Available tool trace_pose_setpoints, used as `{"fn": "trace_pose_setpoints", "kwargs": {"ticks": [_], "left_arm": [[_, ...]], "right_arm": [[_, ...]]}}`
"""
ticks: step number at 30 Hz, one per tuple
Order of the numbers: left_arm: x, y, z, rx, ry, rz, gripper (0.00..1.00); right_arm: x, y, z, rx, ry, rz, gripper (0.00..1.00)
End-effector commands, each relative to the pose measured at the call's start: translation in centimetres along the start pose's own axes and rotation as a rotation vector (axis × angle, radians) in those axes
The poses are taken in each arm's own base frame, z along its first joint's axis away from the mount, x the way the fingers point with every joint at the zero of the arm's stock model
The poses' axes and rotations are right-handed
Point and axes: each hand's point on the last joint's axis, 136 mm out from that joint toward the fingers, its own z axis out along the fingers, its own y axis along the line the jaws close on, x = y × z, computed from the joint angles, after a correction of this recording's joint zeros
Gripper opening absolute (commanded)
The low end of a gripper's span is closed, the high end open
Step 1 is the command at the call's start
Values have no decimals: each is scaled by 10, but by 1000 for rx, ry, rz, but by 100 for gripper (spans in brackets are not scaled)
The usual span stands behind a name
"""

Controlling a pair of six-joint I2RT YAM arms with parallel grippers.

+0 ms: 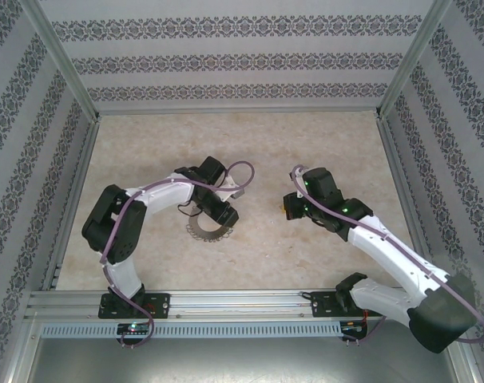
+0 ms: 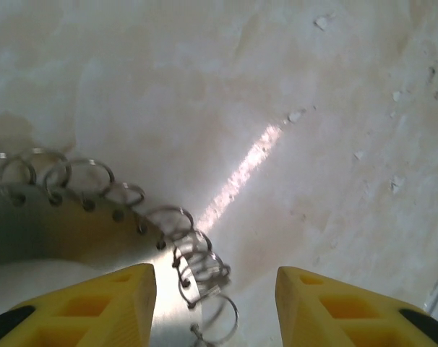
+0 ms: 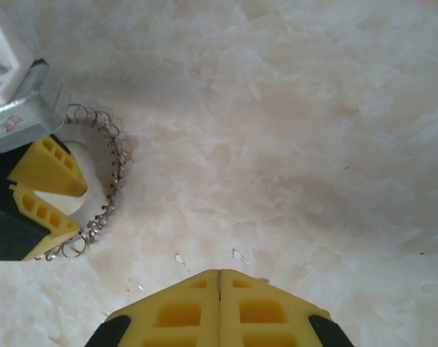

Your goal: Put the keys on the keyring

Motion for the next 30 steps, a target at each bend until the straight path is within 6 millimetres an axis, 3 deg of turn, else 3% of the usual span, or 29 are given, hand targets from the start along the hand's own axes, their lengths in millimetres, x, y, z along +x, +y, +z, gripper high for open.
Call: {"fn": "trace_pose_setpoints", "kwargs": {"ticks": [1,6,12,19,25,30], "left_arm": [[-14,-2,2,4,-39,5,47],[-12,2,-3,8,-69,-49,45],[-16,10,-30,57,-209,-183,45],[-7,19,-56,52,-295,-252,46],[-3,26,-65,52,-337,-298,46],[0,29,-69,53,-349,-320,46]], "right_arm": [[15,-5,10,11,87,53,0],[28,-6,37,20,239,71,0],[27,-4,69,9,313,32,0],[35,6,108,-74,391,7,0],[30,11,123,-107,400,-11,0],[24,18,124,-136,382,-22,13]]}}
